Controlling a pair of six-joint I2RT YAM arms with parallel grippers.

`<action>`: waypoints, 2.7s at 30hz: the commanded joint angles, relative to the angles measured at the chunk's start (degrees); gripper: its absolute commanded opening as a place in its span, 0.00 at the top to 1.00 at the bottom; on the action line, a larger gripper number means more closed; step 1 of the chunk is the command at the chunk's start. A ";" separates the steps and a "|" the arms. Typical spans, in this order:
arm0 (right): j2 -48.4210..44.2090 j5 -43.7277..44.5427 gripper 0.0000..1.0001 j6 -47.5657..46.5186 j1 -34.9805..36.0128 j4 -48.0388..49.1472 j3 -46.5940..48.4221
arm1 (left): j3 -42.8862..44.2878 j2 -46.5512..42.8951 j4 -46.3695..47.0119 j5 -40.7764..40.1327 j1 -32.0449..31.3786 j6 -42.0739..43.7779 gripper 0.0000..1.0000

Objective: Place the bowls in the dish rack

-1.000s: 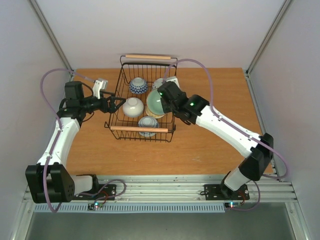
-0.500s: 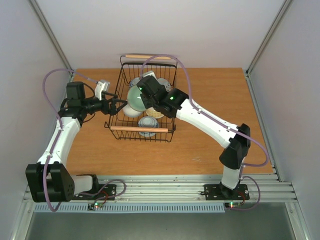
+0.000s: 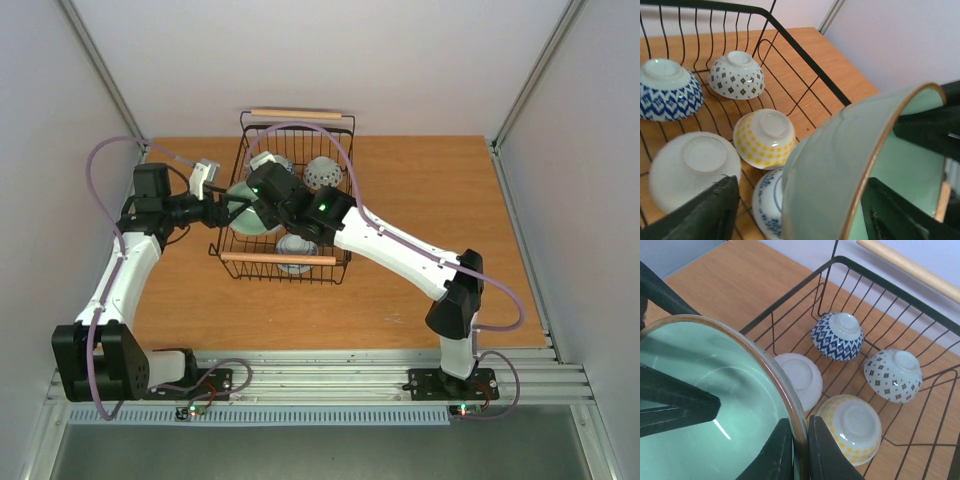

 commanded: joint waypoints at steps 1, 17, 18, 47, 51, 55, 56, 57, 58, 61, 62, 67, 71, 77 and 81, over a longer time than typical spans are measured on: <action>1.44 1.55 0.99 -1.91 0.43 4.04 5.09 | 2.97 1.86 -1.16 2.67 -0.32 0.60 0.49; 3.15 0.92 0.65 -2.22 0.50 2.97 6.38 | 3.75 2.24 -2.38 2.57 -0.39 1.30 1.00; 2.18 -0.09 0.56 -2.22 0.39 3.42 5.02 | 3.67 2.08 -2.40 2.51 -0.45 1.35 1.00; -19.22 -39.43 0.10 6.76 -6.26 23.06 -28.28 | 4.27 3.71 -6.17 26.35 0.67 6.38 1.00; -19.41 -40.49 0.12 7.01 -6.25 23.73 -29.14 | 3.85 2.95 -6.32 29.30 0.82 7.35 1.00; -19.58 -40.95 0.17 7.52 -6.27 25.13 -30.28 | 3.91 2.51 -7.59 30.75 0.90 8.77 1.00; -19.67 -41.25 0.21 7.60 -6.25 25.74 -30.59 | 3.99 2.48 -7.78 30.77 0.87 8.96 1.00; -19.69 -41.65 0.25 7.62 -6.25 26.18 -30.92 | 4.07 2.35 -7.96 30.76 0.94 9.06 1.00; -19.71 -42.34 0.30 7.63 -6.25 26.58 -31.22 | 4.14 2.27 -8.21 30.81 0.98 9.21 1.00; -19.74 -45.19 0.42 7.38 -6.25 27.66 -31.79 | 4.10 1.91 -8.42 31.44 1.01 9.53 1.00; -19.72 -46.24 0.43 7.30 -6.25 28.12 -32.01 | 4.10 1.86 -8.47 31.73 0.99 9.64 1.00; -19.87 -48.69 0.65 7.57 -6.26 29.70 -32.52 | 4.38 1.71 -10.13 33.14 1.02 10.89 0.99; -19.61 -48.44 0.90 7.70 -6.29 29.76 -32.68 | 5.29 1.85 -14.18 34.27 1.03 13.93 1.00; -19.86 -48.17 0.99 8.01 -6.25 30.96 -33.42 | 7.27 2.66 -21.12 34.46 1.12 20.47 1.00; -21.09 -47.37 0.99 7.94 -6.25 33.07 -35.10 | 8.31 3.27 -24.19 34.38 1.12 23.37 1.00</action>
